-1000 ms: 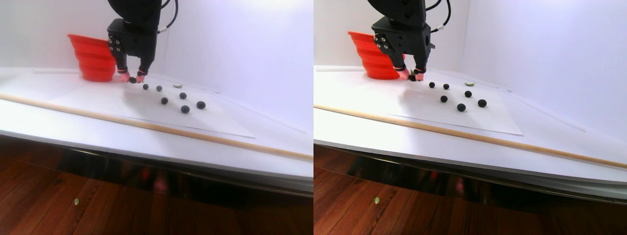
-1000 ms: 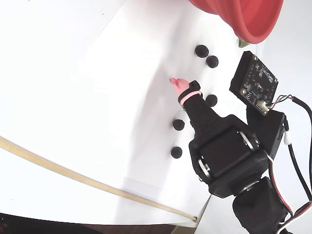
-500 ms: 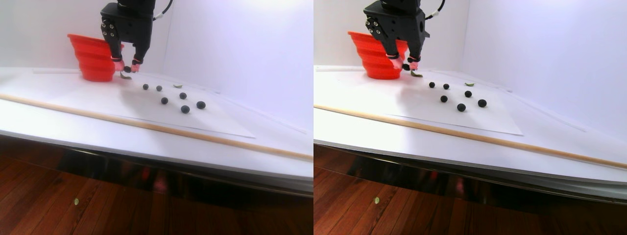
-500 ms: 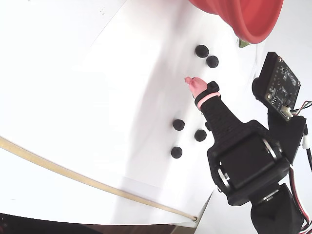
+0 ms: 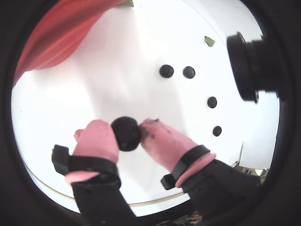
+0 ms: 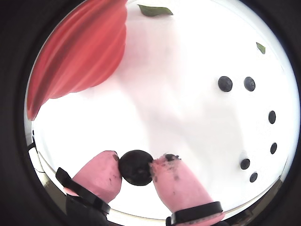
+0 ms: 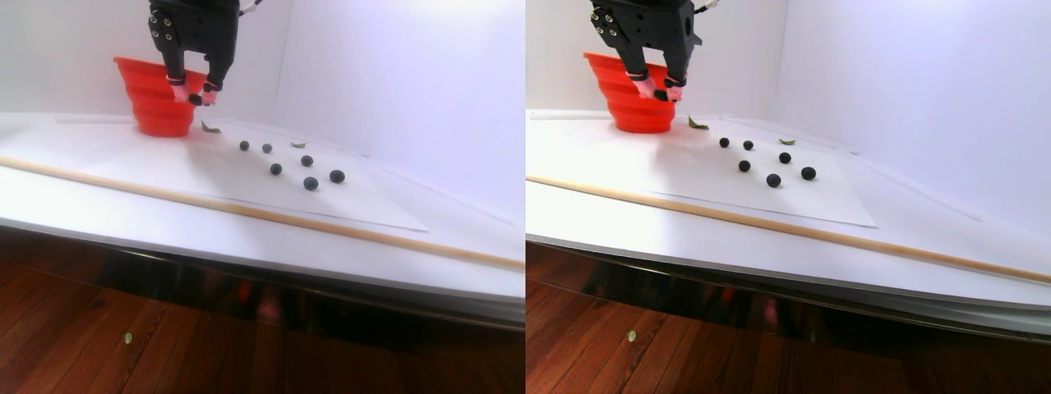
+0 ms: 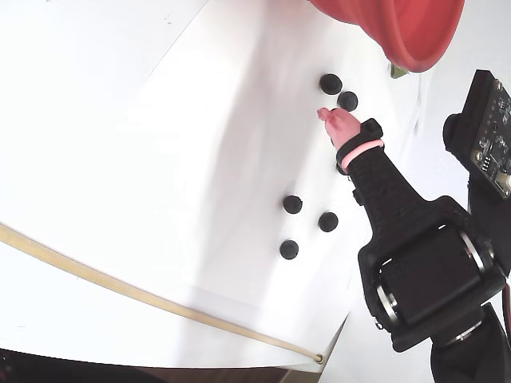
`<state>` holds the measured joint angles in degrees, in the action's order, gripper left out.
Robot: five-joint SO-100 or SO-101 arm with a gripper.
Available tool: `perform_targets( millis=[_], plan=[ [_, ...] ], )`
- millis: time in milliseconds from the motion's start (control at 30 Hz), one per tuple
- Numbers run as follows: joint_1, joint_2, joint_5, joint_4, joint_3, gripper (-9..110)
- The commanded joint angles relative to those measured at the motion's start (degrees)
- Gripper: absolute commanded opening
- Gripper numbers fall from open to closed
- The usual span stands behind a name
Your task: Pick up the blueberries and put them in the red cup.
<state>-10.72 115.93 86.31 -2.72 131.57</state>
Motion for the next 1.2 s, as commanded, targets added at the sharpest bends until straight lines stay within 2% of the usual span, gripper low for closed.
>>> perform_targets(
  millis=[0, 1167],
  plan=[
    [-0.44, 7.03, 0.35, 0.26, -3.87, 11],
    [-4.22, 17.31, 0.70, 1.58, -5.80, 11]
  ],
)
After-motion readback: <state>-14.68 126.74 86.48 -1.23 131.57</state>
